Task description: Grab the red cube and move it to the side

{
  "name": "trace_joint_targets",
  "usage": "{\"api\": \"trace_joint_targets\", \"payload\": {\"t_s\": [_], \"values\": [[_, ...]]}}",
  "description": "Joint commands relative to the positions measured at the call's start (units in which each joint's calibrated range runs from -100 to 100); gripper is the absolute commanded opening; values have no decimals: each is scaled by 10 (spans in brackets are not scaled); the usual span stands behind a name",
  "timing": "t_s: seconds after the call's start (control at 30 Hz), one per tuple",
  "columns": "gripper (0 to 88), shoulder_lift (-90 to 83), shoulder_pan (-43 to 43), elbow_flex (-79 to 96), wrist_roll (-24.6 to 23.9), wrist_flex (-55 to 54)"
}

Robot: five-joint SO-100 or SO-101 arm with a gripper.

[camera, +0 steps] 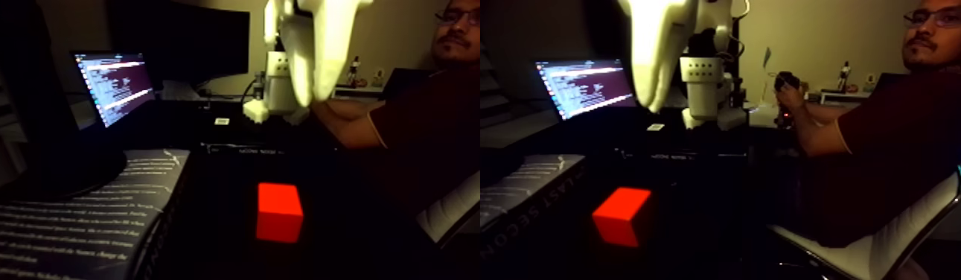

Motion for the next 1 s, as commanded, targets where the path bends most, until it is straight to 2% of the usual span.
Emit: {"api": "trace_joint_targets", "payload": {"t_s": [0.0, 0.1, 0.4, 0.57, 0.7, 0.97], "values": [[98, 18, 0, -42, 37, 13], [98, 45, -2, -65, 68, 18], [98, 172, 7, -131, 220, 11], [92, 212, 20, -180, 283, 7], [91, 241, 28, -218, 352, 15], [91, 321, 71, -273, 369, 43]]}}
